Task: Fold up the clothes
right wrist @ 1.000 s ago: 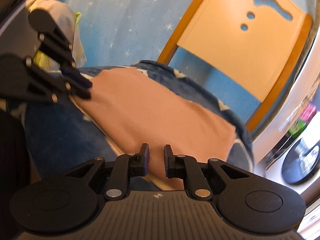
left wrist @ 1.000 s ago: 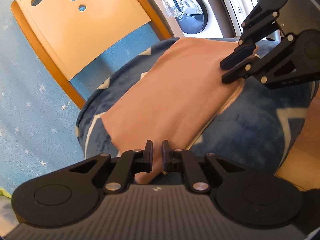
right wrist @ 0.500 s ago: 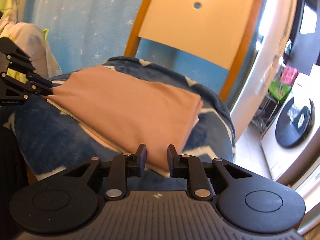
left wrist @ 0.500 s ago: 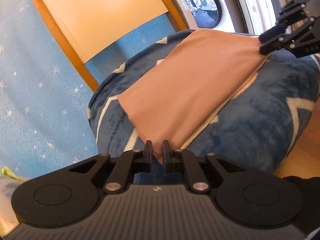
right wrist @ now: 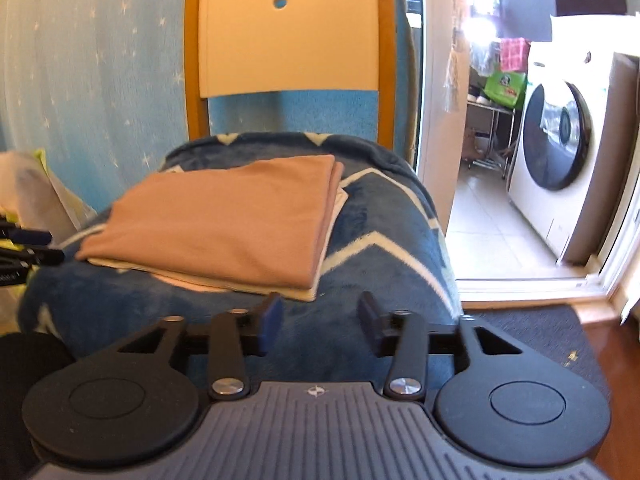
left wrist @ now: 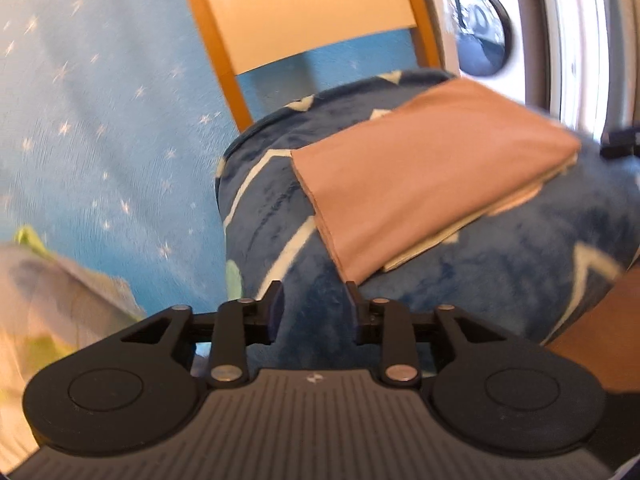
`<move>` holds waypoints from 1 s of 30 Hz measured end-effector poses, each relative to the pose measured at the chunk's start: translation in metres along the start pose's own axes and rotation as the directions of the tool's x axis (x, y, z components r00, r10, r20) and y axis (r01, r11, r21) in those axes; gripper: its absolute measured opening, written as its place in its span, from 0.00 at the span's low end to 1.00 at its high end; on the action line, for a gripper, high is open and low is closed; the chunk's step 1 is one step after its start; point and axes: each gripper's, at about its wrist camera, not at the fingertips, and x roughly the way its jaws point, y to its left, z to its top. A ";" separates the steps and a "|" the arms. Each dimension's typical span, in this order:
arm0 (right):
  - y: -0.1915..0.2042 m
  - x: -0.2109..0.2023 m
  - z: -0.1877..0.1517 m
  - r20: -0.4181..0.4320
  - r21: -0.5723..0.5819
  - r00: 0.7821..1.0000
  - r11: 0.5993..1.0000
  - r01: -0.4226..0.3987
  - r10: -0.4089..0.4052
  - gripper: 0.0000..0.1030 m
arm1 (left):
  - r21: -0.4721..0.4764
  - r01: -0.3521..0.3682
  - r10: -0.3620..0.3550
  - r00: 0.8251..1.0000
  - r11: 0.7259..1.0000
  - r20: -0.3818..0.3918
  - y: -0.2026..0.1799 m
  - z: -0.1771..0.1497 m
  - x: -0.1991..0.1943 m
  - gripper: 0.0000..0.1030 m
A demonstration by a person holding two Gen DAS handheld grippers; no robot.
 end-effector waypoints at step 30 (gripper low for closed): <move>0.034 -0.023 0.003 0.032 0.041 0.998 0.998 -0.051 0.050 0.98 | -0.090 0.061 -0.060 0.998 0.994 0.017 -0.027 -0.002 -0.030 0.73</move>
